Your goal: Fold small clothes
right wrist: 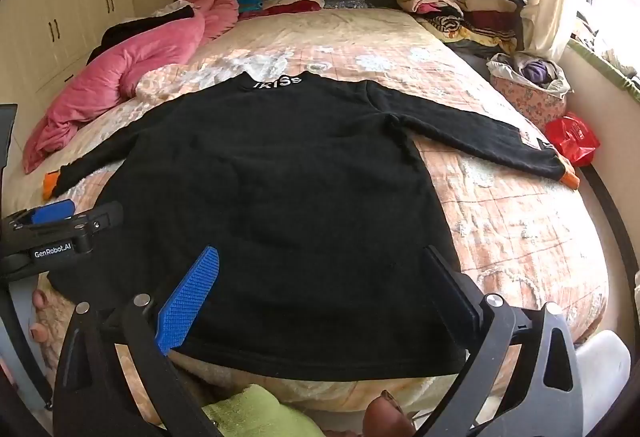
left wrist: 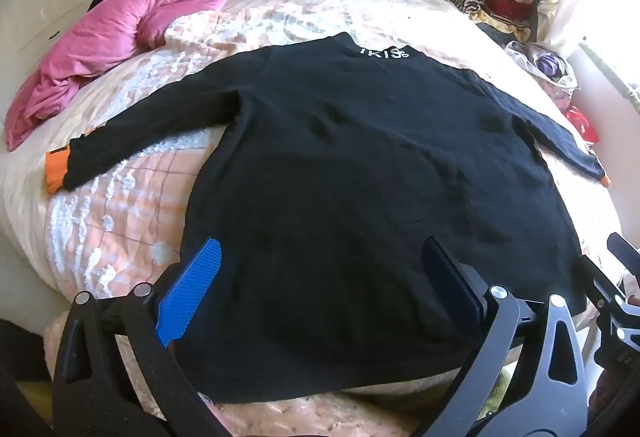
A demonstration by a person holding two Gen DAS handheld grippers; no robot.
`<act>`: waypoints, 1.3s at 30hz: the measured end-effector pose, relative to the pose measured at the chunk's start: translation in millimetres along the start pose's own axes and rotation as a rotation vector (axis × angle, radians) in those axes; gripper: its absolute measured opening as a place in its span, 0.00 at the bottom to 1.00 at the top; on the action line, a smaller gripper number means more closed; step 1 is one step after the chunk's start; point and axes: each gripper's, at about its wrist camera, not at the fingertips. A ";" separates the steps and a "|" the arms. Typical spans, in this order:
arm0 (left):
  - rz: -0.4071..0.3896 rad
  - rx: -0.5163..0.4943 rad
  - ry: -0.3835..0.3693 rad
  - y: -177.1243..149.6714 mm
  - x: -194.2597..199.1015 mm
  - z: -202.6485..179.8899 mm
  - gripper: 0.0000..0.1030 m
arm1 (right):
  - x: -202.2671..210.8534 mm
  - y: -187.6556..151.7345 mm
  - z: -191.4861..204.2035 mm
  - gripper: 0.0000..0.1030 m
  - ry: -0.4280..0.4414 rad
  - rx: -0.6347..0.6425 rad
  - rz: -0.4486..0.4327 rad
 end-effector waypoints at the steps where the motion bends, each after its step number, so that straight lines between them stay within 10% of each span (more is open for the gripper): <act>1: 0.002 0.000 0.002 -0.1 -0.2 0.2 0.91 | 0.0 -0.5 1.4 0.96 -0.008 0.011 -0.006; 39: -0.014 -0.007 -0.011 2.5 5.7 3.1 0.91 | 0.5 -1.7 8.5 0.96 -0.016 0.008 -0.009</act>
Point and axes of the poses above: each gripper's, at about its wrist camera, not at the fingertips, and x roughly against the way its jaws point, z to its left, y to its top, and after that the axes turned 15 degrees about -x, right-handed
